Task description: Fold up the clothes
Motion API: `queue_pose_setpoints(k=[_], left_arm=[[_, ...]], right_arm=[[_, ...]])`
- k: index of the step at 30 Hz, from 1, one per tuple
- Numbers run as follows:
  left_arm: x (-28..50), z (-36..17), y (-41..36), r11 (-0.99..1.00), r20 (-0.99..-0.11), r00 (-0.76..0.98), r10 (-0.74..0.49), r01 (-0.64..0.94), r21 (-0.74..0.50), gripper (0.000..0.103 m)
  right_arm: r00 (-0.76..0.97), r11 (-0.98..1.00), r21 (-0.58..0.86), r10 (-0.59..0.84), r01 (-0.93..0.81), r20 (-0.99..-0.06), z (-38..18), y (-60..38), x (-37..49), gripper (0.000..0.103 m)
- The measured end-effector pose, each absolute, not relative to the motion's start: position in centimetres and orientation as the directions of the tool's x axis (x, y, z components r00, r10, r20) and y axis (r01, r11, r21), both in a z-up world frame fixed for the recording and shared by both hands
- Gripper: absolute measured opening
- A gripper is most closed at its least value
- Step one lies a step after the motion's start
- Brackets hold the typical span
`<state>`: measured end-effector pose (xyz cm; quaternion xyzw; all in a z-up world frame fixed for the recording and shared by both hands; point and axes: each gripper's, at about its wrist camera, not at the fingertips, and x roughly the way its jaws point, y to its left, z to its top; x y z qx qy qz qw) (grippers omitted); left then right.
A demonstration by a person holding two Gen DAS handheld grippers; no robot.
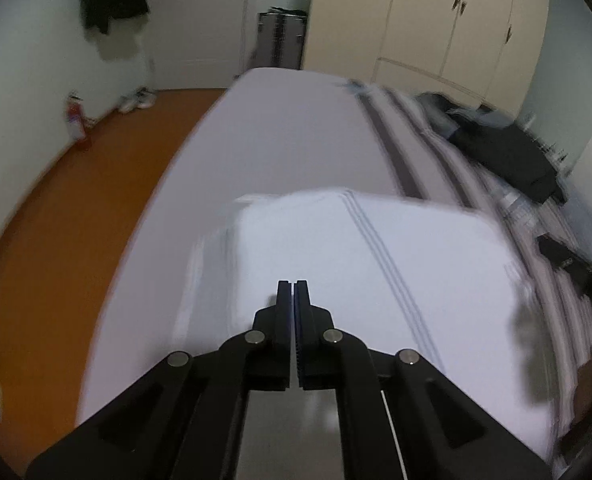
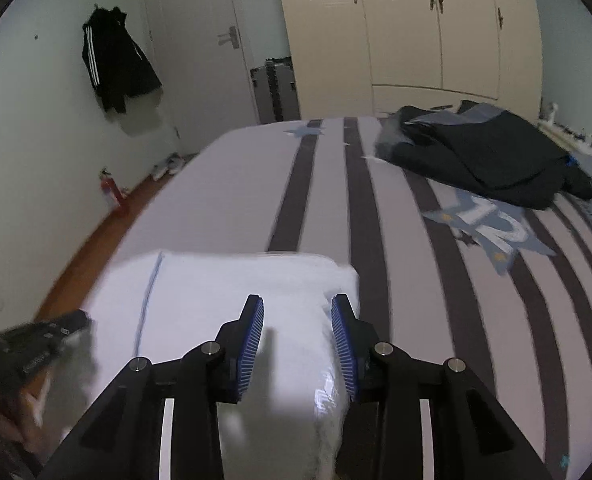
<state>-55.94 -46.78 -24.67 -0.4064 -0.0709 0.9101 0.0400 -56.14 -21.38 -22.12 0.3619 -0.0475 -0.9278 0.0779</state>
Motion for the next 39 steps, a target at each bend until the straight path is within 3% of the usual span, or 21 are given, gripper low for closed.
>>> queue_pose_setpoints(k=[6,9,12,19,24,28,30,32,34,36,39], left_arm=[[-60.9,-29.0,-47.4,-0.994,-0.806,-0.591,0.039,0.062,-0.094,0.002],[-61.6,-29.4,-49.0,-0.988,-0.809,-0.587,0.023,0.110,-0.107,0.002],[-61.2,-28.6,-48.7,-0.990,-0.800,-0.600,0.018,0.101,-0.098,0.002],[-52.1,-23.3,-48.0,-0.981,-0.728,-0.662,0.176,-0.057,-0.185,0.002],[-43.6,-23.6,-46.7,-0.970,-0.745,-0.624,0.234,-0.101,-0.220,0.002],[-41.3,-27.4,-47.2,-0.989,-0.808,-0.571,0.146,-0.056,-0.139,0.002],[-41.6,-29.2,-49.3,-0.983,-0.812,-0.561,0.165,-0.027,-0.181,0.002],[-42.0,-29.0,-49.0,-0.988,-0.814,-0.562,0.148,-0.045,-0.148,0.002],[-42.1,-28.2,-48.7,-0.991,-0.812,-0.568,0.132,-0.052,-0.125,0.002],[-41.7,-26.9,-48.9,-0.991,-0.797,-0.590,0.129,-0.038,-0.132,0.002],[-41.6,-25.0,-49.8,-0.990,-0.765,-0.632,0.124,-0.029,-0.136,0.002]], right_arm=[[-0.639,-0.991,0.084,-0.134,0.108,-0.757,-27.2,-22.6,-60.6,0.030],[-0.658,-0.996,0.015,-0.067,0.084,-0.750,-27.7,-22.3,-61.5,0.030],[-0.648,-0.996,0.046,-0.084,0.076,-0.757,-27.3,-21.5,-62.0,0.030],[-0.719,-0.977,0.154,-0.214,0.149,-0.662,-21.6,-20.7,-52.9,0.030],[-0.677,-0.962,0.201,-0.272,0.183,-0.684,-21.7,-21.8,-44.5,0.030],[-0.629,-0.968,0.167,-0.247,0.186,-0.737,-25.2,-23.2,-41.6,0.030],[-0.623,-0.975,0.162,-0.221,0.150,-0.750,-27.4,-22.5,-41.7,0.040],[-0.616,-0.973,0.189,-0.229,0.130,-0.754,-28.5,-21.9,-41.9,0.045],[-0.617,-0.973,0.191,-0.230,0.130,-0.752,-27.7,-22.0,-41.9,0.044],[-0.642,-0.971,0.187,-0.237,0.147,-0.729,-25.7,-22.4,-41.5,0.036],[-0.680,-0.972,0.198,-0.228,0.123,-0.696,-24.0,-22.1,-42.3,0.036]])
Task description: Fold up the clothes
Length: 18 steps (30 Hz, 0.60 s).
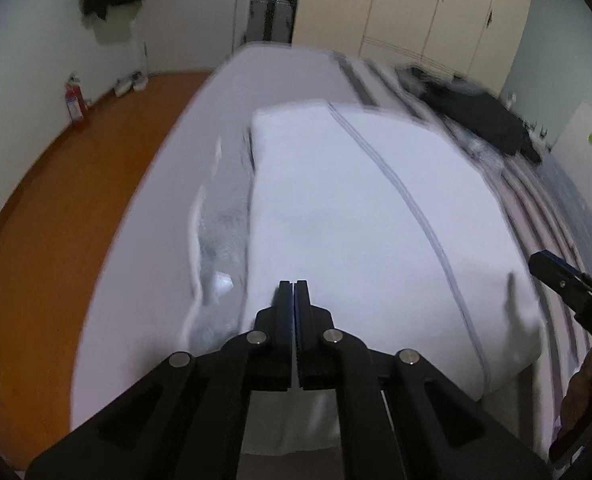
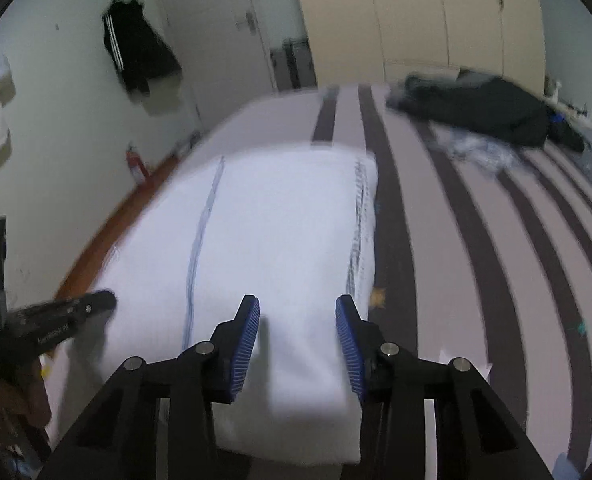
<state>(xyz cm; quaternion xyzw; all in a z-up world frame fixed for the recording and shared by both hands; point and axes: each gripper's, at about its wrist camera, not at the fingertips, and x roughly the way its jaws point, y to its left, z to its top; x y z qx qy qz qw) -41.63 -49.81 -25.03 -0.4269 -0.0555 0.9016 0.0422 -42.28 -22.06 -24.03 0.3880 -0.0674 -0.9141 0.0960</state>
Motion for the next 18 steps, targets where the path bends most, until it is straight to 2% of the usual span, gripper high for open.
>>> queue_pose_setpoints(k=[1,2,3,5,7,12,16,18], left_arm=[[-42.1,-25.4,-50.1,-0.991,-0.776,-0.619,0.121,-0.025,-0.135,0.002],[-42.7,-26.2,-50.3,-0.992,-0.793,-0.600,0.109,-0.020,-0.121,0.002],[-43.1,-27.2,-50.2,-0.995,-0.805,-0.585,0.099,-0.032,-0.099,0.002],[-43.7,-28.4,-50.1,-0.996,-0.815,-0.575,0.074,-0.077,-0.036,0.002],[-44.3,-28.5,-50.0,-0.997,-0.816,-0.574,0.069,-0.067,-0.037,0.002],[-44.4,-27.8,-51.0,-0.998,-0.809,-0.585,0.056,-0.003,-0.067,0.002],[-44.0,-28.4,-52.0,-0.998,-0.817,-0.575,0.038,0.024,-0.064,0.002],[-43.8,-27.9,-52.5,-0.992,-0.820,-0.567,0.077,0.040,-0.121,0.002]], right_arm=[[-0.680,-0.973,0.207,-0.222,0.105,-0.699,-24.1,-21.8,-42.9,0.036],[-0.675,-0.976,0.200,-0.204,0.086,-0.709,-24.5,-21.6,-43.6,0.028],[-0.666,-0.982,0.173,-0.181,0.079,-0.724,-25.5,-21.6,-44.2,0.026],[-0.662,-0.987,0.121,-0.158,0.102,-0.733,-27.3,-21.8,-44.4,0.026],[-0.661,-0.988,0.101,-0.155,0.119,-0.734,-27.4,-21.9,-44.2,0.025],[-0.669,-0.992,0.087,-0.127,0.093,-0.732,-25.7,-20.9,-43.2,0.003],[-0.576,-0.997,0.071,-0.060,0.004,-0.815,-28.8,-18.0,-42.6,0.002],[-0.568,-0.996,0.084,-0.052,-0.029,-0.821,-29.2,-16.7,-42.0,0.002]])
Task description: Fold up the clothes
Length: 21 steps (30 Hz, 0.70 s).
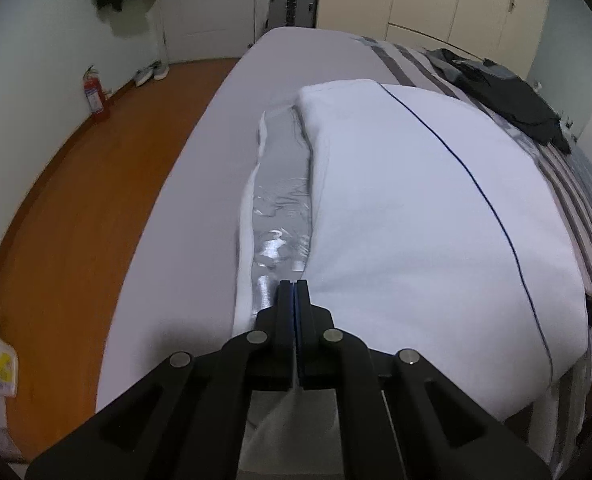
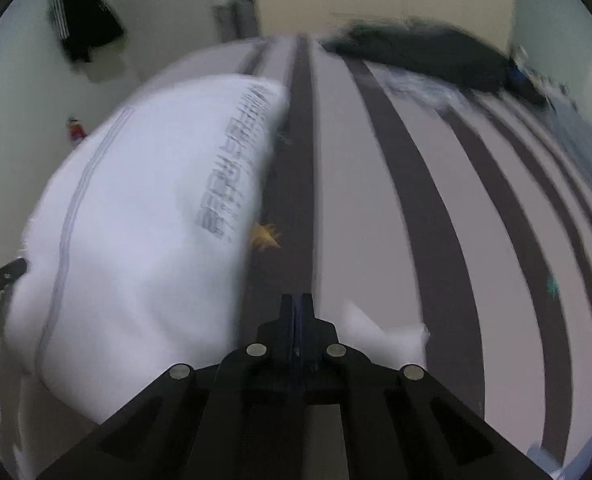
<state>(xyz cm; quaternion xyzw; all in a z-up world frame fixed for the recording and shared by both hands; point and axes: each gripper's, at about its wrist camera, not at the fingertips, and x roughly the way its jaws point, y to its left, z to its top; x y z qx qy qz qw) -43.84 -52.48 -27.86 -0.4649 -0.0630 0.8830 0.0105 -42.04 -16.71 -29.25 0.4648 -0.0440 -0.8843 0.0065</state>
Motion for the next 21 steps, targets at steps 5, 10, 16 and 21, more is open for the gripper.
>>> queue_pose_setpoints(k=[5,10,16,21], left_arm=[[-44.2,-25.2,-50.6,-0.989,-0.770,-0.625,0.127,-0.022,-0.145,0.002],[-47.1,-25.4,-48.0,-0.989,-0.763,-0.629,0.146,-0.069,-0.132,0.002],[-50.2,-28.2,-49.9,-0.996,-0.806,-0.590,0.047,0.036,-0.084,0.002],[-48.8,-25.8,-50.1,-0.991,-0.794,-0.604,0.073,0.043,-0.124,0.005]], right_arm=[[-0.678,-0.991,0.121,-0.124,0.052,-0.725,-25.1,-18.4,-42.0,0.002],[-0.704,-0.984,0.119,-0.179,0.134,-0.687,-23.9,-22.3,-45.0,0.002],[-0.654,-0.984,0.143,-0.174,0.102,-0.736,-26.2,-22.1,-48.6,0.000],[-0.669,-0.978,0.178,-0.203,0.106,-0.715,-24.2,-20.7,-47.5,0.004]])
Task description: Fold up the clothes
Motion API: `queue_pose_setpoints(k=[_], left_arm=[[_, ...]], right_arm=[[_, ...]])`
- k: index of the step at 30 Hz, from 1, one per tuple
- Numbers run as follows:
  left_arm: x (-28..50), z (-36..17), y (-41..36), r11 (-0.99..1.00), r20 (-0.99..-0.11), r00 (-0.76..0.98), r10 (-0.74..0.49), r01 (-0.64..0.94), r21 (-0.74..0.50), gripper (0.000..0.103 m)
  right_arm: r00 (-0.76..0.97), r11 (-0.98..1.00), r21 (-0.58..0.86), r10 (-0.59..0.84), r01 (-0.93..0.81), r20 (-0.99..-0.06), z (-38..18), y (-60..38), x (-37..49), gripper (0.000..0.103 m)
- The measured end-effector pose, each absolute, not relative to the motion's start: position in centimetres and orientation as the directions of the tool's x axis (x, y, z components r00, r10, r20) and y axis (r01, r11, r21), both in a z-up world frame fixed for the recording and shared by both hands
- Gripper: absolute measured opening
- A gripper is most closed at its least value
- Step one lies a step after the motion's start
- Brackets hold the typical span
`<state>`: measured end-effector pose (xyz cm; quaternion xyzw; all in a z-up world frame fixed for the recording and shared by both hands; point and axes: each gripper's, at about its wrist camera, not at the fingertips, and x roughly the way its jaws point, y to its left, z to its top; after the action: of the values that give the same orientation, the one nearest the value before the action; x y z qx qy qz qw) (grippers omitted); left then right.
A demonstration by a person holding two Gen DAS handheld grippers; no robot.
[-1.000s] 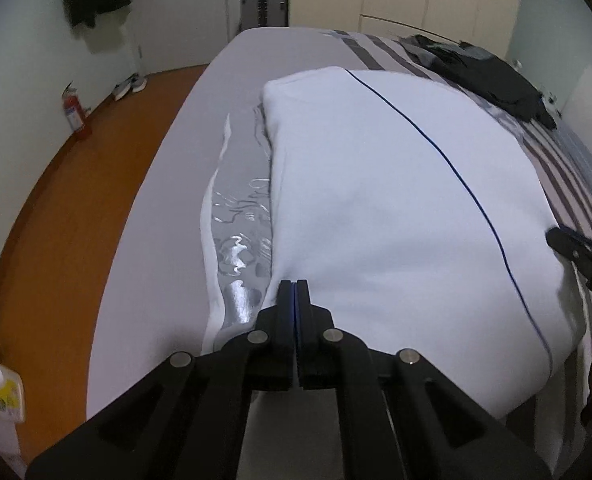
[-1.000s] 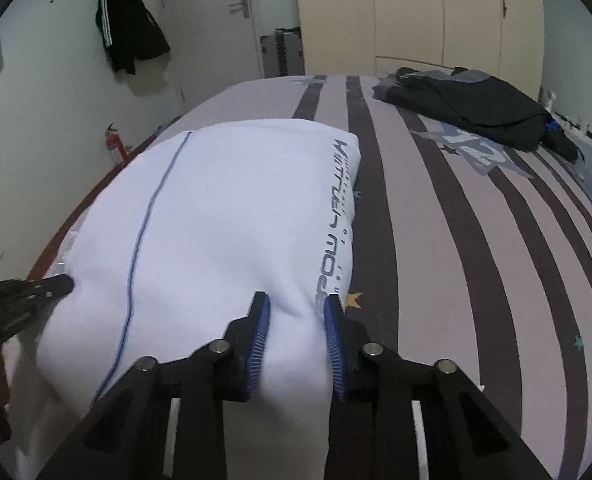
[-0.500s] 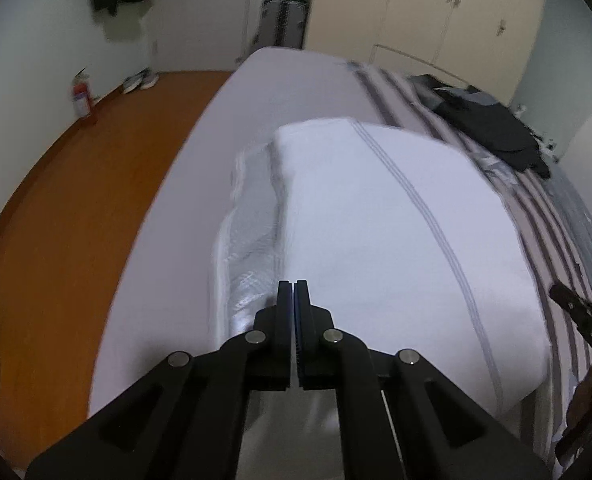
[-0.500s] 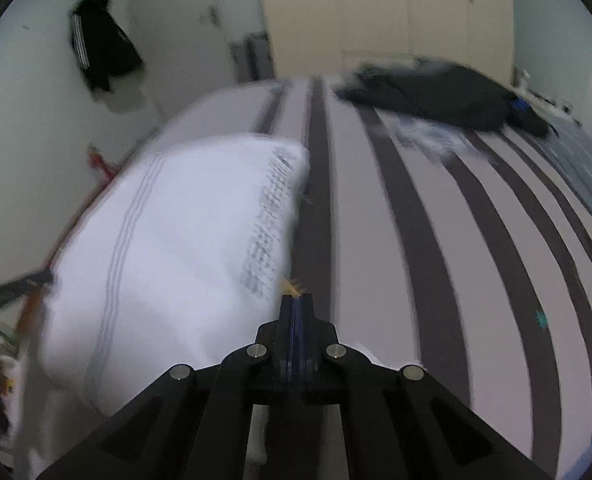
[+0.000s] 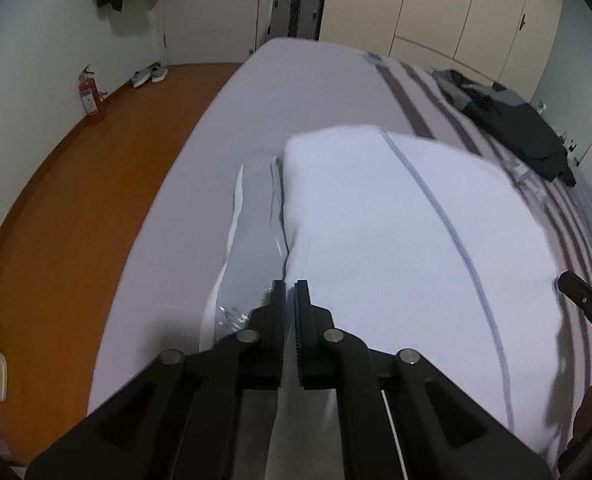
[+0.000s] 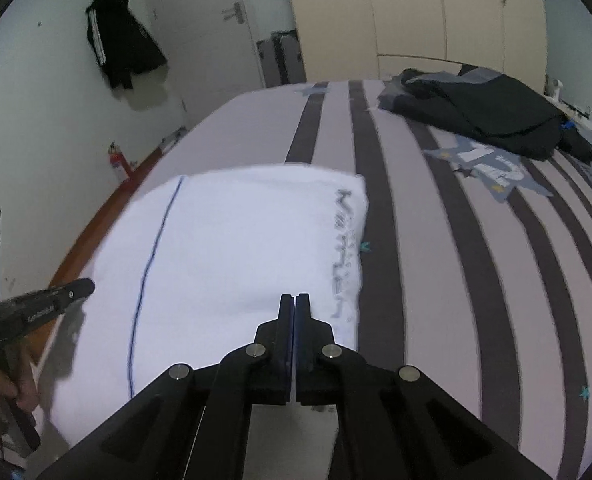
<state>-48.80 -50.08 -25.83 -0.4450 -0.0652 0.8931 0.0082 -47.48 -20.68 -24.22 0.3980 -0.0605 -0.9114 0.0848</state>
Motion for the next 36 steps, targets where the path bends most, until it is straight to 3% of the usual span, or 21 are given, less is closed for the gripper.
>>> queue_pose_setpoints(k=[2,3,5,6,9,20,27,31,34,36], left_arm=[[-47.3,-24.2,-49.5,-0.989,-0.787,-0.609,0.099,0.030,-0.148,0.013],[-46.4,-23.4,-49.2,-0.987,-0.783,-0.612,0.115,0.018,-0.159,0.016],[-44.0,-21.8,-48.2,-0.983,-0.772,-0.617,0.153,-0.017,-0.181,0.039],[-43.2,-21.0,-47.8,-0.982,-0.768,-0.620,0.161,-0.027,-0.185,0.045],[-39.7,-18.7,-45.8,-0.980,-0.737,-0.651,0.184,-0.064,-0.188,0.061],[-32.1,-16.4,-33.2,-0.984,-0.775,-0.606,0.180,-0.108,-0.143,0.064],[-30.6,-15.5,-19.3,-0.997,-0.781,-0.619,0.082,-0.046,-0.068,0.065],[-29.1,-15.2,-11.4,-0.996,-0.758,-0.650,0.050,0.023,-0.085,0.076],[-28.5,-15.6,-6.1,-0.994,-0.757,-0.651,0.046,0.044,-0.098,0.078],[-28.5,-15.7,-2.9,-0.994,-0.766,-0.641,0.051,0.042,-0.101,0.078]], right_arm=[[-0.690,-0.978,0.196,-0.192,0.074,-0.698,-22.8,-19.3,-46.7,0.008],[-0.699,-0.978,0.199,-0.184,0.060,-0.691,-22.1,-18.5,-46.2,0.018],[-0.712,-0.980,0.196,-0.159,0.030,-0.684,-20.8,-16.8,-45.0,0.034],[-0.716,-0.981,0.192,-0.145,0.016,-0.683,-20.2,-16.0,-44.1,0.042],[-0.722,-0.987,0.161,-0.109,-0.003,-0.683,-18.7,-13.6,-41.4,0.052],[-0.662,-0.997,0.018,0.038,-0.078,-0.749,-16.5,-1.3,-31.6,0.071],[-0.660,-0.994,0.056,0.022,-0.096,-0.751,-17.4,11.4,-30.5,0.075],[-0.643,-0.996,0.065,-0.015,-0.055,-0.766,-17.6,18.1,-31.3,0.075],[-0.682,-1.000,0.024,-0.013,-0.006,-0.731,-16.3,21.9,-31.2,0.075],[-0.698,-1.000,0.027,-0.021,0.001,-0.716,-15.6,24.3,-31.2,0.081]])
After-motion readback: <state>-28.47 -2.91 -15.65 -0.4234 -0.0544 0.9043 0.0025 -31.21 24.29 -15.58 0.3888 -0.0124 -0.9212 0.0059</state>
